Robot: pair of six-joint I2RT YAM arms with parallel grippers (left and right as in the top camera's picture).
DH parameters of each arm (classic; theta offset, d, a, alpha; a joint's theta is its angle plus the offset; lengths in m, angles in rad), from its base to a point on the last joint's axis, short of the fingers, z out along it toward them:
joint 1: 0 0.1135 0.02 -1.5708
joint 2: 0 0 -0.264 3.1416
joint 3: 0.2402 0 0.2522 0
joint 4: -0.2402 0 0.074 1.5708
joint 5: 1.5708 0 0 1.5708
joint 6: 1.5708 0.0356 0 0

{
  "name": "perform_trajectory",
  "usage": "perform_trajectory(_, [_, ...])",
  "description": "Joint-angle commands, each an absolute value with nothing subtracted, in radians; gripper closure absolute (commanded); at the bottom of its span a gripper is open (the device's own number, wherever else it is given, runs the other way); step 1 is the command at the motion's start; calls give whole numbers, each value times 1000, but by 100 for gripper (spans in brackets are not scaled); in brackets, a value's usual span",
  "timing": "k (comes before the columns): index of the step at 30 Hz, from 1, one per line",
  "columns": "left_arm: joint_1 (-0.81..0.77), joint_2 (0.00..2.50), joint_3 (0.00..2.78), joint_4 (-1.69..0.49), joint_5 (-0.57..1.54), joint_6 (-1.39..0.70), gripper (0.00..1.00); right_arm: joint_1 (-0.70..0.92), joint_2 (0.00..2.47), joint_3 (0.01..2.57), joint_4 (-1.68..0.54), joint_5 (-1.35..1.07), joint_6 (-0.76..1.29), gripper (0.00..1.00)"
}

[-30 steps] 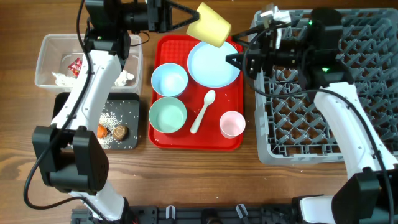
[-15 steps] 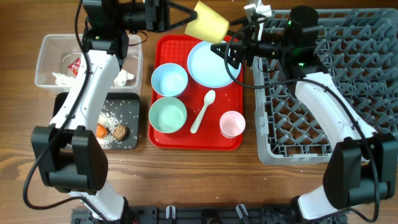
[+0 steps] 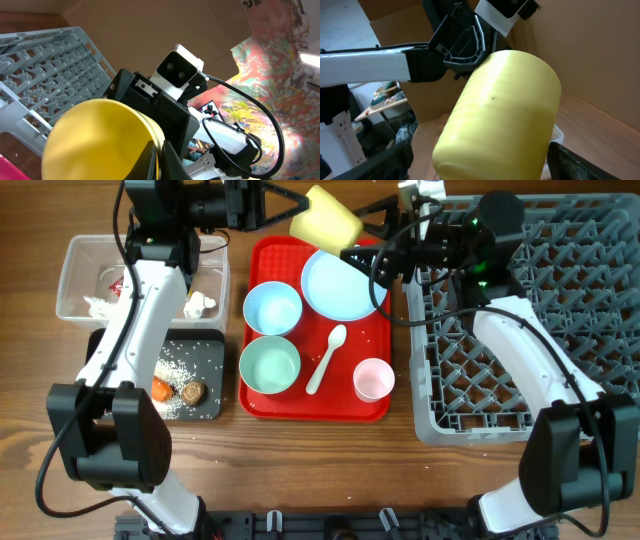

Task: Sort waste into correct bins and load items into the dishwasher rack
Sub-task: 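Grasp the yellow cup from the left gripper with the right gripper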

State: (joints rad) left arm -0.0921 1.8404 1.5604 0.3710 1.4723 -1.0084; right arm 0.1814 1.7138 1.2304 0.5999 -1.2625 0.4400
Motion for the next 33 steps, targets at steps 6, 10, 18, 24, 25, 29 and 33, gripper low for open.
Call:
perform_trajectory(6, [-88,1837,1575,374,1484,-1010,96,207,1720,1235,581,-1207,437,15])
perform_trajectory(10, [-88,1837,1575,374,1484,-1010,96,207,1720,1235,564,-1185,437,21])
perform_trajectory(18, [-105,1837,1575,374,1483,-1002,96,224,1721,1235,560,-1147,445,16])
perform_trajectory(24, [-105,1837,1575,375,1472,-1002,96,239,1721,1235,532,-1144,445,19])
perform_trajectory(25, [-105,1837,1575,374,1469,-1002,96,242,1721,1235,529,-1144,444,19])
perform_trajectory(29, [-105,1837,1575,375,1469,-1002,96,244,1726,1235,522,-1143,444,20])
perform_trajectory(33, [-105,1837,1575,374,1469,-1002,96,244,1726,1235,522,-1144,447,31])
